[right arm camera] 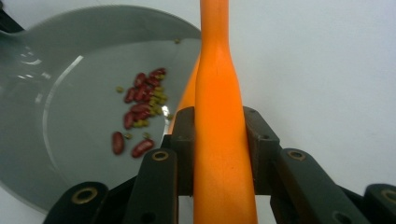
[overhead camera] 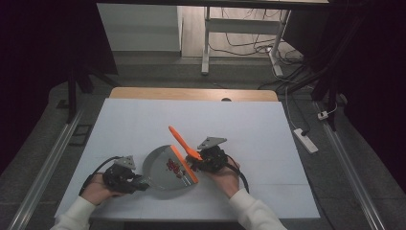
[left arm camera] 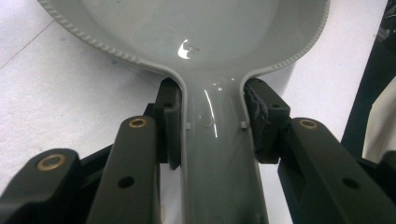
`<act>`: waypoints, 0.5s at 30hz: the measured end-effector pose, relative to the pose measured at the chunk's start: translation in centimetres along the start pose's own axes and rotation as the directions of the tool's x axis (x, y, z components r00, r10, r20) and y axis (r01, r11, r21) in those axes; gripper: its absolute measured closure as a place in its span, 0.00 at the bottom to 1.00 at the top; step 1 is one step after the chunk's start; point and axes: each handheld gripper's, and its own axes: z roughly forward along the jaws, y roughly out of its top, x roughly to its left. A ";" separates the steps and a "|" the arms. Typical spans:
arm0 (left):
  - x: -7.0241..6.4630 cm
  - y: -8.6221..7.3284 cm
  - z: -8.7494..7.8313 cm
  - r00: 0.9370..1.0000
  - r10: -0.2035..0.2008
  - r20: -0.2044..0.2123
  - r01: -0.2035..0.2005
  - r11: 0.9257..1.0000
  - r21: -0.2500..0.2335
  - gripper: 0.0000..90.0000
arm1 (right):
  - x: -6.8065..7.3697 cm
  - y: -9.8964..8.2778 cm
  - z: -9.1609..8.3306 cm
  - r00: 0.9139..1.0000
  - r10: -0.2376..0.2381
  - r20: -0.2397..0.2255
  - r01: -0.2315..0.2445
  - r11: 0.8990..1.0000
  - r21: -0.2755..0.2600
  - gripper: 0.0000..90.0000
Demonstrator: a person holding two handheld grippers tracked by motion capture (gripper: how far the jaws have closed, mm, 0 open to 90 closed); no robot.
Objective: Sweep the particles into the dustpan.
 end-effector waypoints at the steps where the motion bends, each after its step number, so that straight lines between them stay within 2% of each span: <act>1: 0.0 0.0 0.0 1.000 0.001 -0.001 -0.001 1.000 0.001 0.68 | 0.1 0.0 0.1 1.000 0.017 -0.021 -0.017 1.000 -0.005 0.77; 3: 0.0 0.0 0.0 1.000 0.001 -0.005 -0.001 1.000 0.000 0.68 | 0.5 0.1 0.3 0.996 0.057 -0.065 -0.058 0.998 -0.019 0.77; 4: 0.0 0.0 0.0 1.000 0.000 -0.005 0.000 1.000 -0.001 0.68 | 0.7 0.2 0.4 0.996 0.055 -0.073 -0.058 0.998 -0.030 0.77; 5: 0.0 0.0 0.0 1.000 -0.001 -0.005 0.001 1.000 -0.002 0.68 | 1.0 0.3 0.3 0.992 0.064 -0.110 -0.069 0.996 -0.049 0.77; 6: 0.0 0.0 0.0 1.000 -0.002 -0.005 0.002 1.000 -0.004 0.68 | 1.1 0.5 0.3 0.980 0.090 -0.179 -0.102 0.993 -0.059 0.77; 7: 0.0 0.0 0.0 1.000 -0.002 -0.005 0.002 1.000 -0.004 0.68 | 1.3 0.7 0.3 0.970 0.102 -0.222 -0.119 0.991 -0.062 0.77; 8: 0.0 0.0 0.0 1.000 -0.002 -0.002 0.002 1.000 -0.003 0.68 | 1.7 0.8 0.3 0.971 0.081 -0.223 -0.099 0.993 -0.067 0.77; 9: 0.0 0.0 0.0 1.000 -0.002 -0.003 0.001 1.000 -0.003 0.68 | 2.1 1.0 0.1 0.977 0.052 -0.208 -0.068 0.995 -0.069 0.77; 11: 0.0 0.0 0.0 1.000 0.000 -0.004 0.000 1.000 -0.002 0.68 | 2.4 1.3 -0.2 0.979 0.017 -0.204 -0.035 0.996 -0.084 0.77; 13: 0.0 0.0 0.0 1.000 0.000 -0.002 0.000 1.000 -0.002 0.68 | 2.2 1.4 -0.7 0.980 0.020 -0.198 -0.041 0.994 -0.101 0.77; 15: 0.0 0.0 0.0 1.000 0.000 -0.003 0.000 1.000 -0.002 0.68 | 1.4 1.4 -1.2 0.986 0.028 -0.165 -0.047 0.993 -0.113 0.77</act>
